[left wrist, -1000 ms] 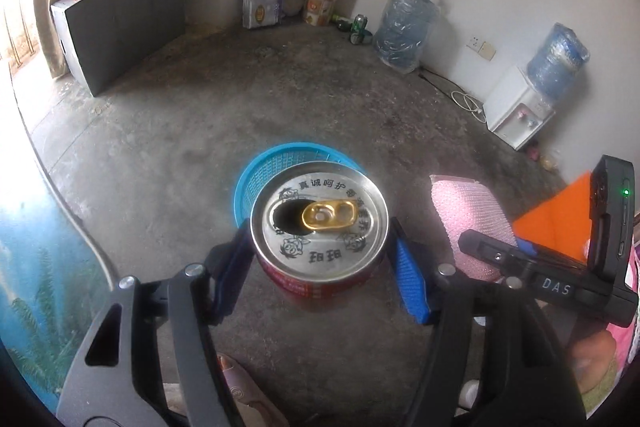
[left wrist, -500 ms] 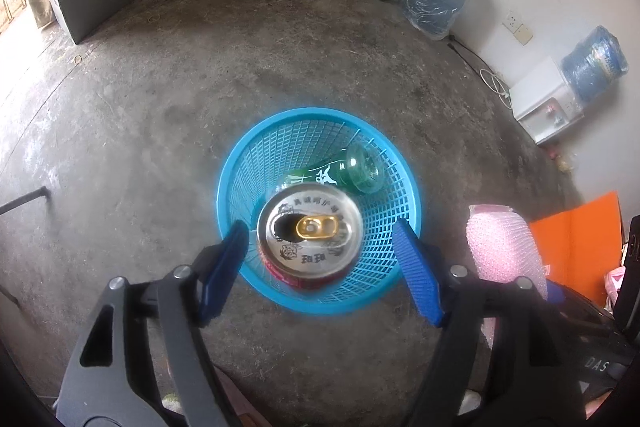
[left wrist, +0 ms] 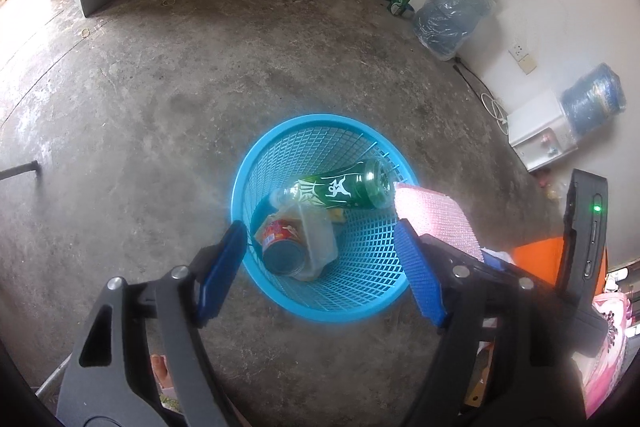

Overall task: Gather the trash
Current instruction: 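Open both tools to drop the can and sponge into the basket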

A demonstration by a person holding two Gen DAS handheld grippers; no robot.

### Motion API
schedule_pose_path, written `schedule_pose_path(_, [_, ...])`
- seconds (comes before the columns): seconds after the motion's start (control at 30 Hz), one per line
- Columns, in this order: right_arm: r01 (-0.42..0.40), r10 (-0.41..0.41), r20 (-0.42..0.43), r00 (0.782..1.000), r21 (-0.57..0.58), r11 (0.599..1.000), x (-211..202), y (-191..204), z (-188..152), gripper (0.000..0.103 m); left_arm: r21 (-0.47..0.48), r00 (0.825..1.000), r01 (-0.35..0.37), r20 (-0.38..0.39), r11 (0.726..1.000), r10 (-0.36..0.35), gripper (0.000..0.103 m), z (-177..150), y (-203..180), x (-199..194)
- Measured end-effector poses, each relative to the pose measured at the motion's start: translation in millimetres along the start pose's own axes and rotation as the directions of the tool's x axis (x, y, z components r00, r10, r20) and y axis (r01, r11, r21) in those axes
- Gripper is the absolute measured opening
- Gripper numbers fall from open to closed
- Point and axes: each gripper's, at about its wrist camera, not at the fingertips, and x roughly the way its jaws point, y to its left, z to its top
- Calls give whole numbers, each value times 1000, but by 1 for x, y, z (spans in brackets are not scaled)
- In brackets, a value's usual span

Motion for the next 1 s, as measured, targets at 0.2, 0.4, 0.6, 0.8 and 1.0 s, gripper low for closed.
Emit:
schedule_pose_path(0.2, [45,-45,1,999,-12,999,10,7,4,81,-19,1000,4,10,1000,-4,72,2,4,-2])
schedule_pose_path(0.4, [79,-79,23,997,-8,997,6,3,3,86,-18,1000,10,12,1000,-10,72,0,3,-4])
schedule_pose_path(0.6, [58,-59,41,997,35,998,-11,-9,-9,86,6,1000,19,14,1000,-19,72,-3,1,-5])
schedule_pose_path(0.8, [12,-16,70,997,56,998,-44,-18,-30,86,53,999,37,19,998,-38,71,-12,-9,-9])
schedule_pose_path(1.0, [-31,25,152,988,32,999,-95,-17,-44,86,253,998,13,59,967,-29,71,-40,-52,-33])
